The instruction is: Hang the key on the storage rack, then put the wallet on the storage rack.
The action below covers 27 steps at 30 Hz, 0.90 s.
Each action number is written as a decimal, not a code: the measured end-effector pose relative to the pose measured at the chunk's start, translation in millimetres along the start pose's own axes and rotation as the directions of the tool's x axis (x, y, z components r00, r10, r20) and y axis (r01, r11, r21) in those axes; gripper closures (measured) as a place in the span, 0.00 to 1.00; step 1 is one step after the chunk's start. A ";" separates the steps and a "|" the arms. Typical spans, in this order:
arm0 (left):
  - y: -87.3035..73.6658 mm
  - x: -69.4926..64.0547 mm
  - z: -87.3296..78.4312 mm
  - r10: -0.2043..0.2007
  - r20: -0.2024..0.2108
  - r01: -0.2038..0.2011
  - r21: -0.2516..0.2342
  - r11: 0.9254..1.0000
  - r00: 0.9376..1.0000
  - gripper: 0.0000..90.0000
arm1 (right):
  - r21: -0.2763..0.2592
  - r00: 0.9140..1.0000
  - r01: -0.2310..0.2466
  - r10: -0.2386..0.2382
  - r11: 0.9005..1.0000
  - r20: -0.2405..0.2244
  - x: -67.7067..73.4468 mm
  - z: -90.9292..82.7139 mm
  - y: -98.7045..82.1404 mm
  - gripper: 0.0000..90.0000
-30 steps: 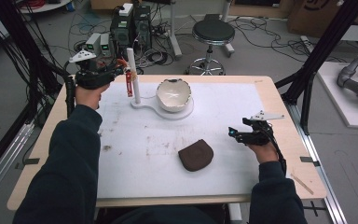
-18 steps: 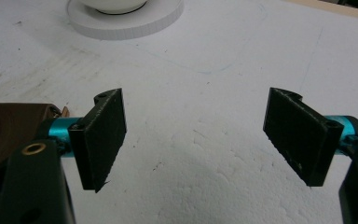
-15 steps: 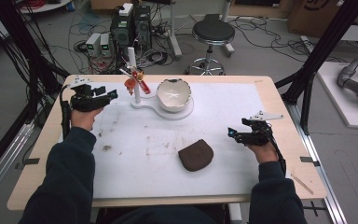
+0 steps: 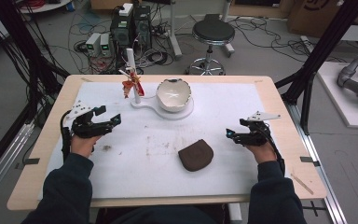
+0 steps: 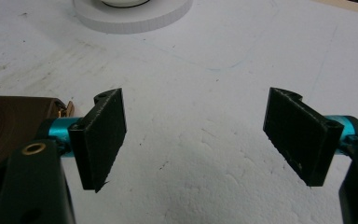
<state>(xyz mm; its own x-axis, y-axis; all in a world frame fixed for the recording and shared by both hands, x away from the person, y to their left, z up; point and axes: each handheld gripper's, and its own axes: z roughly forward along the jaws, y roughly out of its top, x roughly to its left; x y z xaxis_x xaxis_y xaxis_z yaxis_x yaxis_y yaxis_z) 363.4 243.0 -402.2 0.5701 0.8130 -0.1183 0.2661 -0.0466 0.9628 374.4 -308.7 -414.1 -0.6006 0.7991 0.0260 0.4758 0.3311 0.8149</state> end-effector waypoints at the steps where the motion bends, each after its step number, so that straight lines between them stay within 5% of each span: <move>1: -1.8 -2.5 0.0 0.012 0.004 -0.012 -0.006 1.000 1.000 0.24 | -0.001 1.000 0.003 -0.003 1.000 -0.002 0.5 0.5 0.1 0.24; 10: -9.1 -0.1 2.3 0.000 -0.025 0.001 0.037 0.999 1.000 0.26 | 0.004 1.000 0.014 -0.014 1.000 -0.007 2.4 4.2 1.0 0.24; 20: -10.7 1.1 5.5 -0.015 -0.013 0.015 0.048 0.999 1.000 0.27 | 0.007 1.000 0.009 -0.009 1.000 -0.011 5.7 2.9 0.9 0.24; 25: -11.4 0.4 7.3 -0.021 -0.002 0.021 0.057 0.998 1.000 0.27 | 0.023 0.999 0.015 -0.014 1.000 -0.045 9.6 7.2 1.2 0.24; 27: -11.8 -2.0 9.1 -0.018 0.009 0.017 0.067 0.998 1.000 0.27 | 0.054 0.995 0.002 0.003 0.999 -0.095 13.0 11.9 -0.1 0.24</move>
<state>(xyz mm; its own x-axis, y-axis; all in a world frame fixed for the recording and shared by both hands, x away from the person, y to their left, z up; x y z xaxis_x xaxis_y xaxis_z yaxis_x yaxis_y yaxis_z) 366.2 236.6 -415.6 0.5722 0.8085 -0.1375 0.3271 -0.0712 0.9423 374.2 -292.3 -420.7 -0.6574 0.7489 0.0835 0.5088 0.3594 0.7823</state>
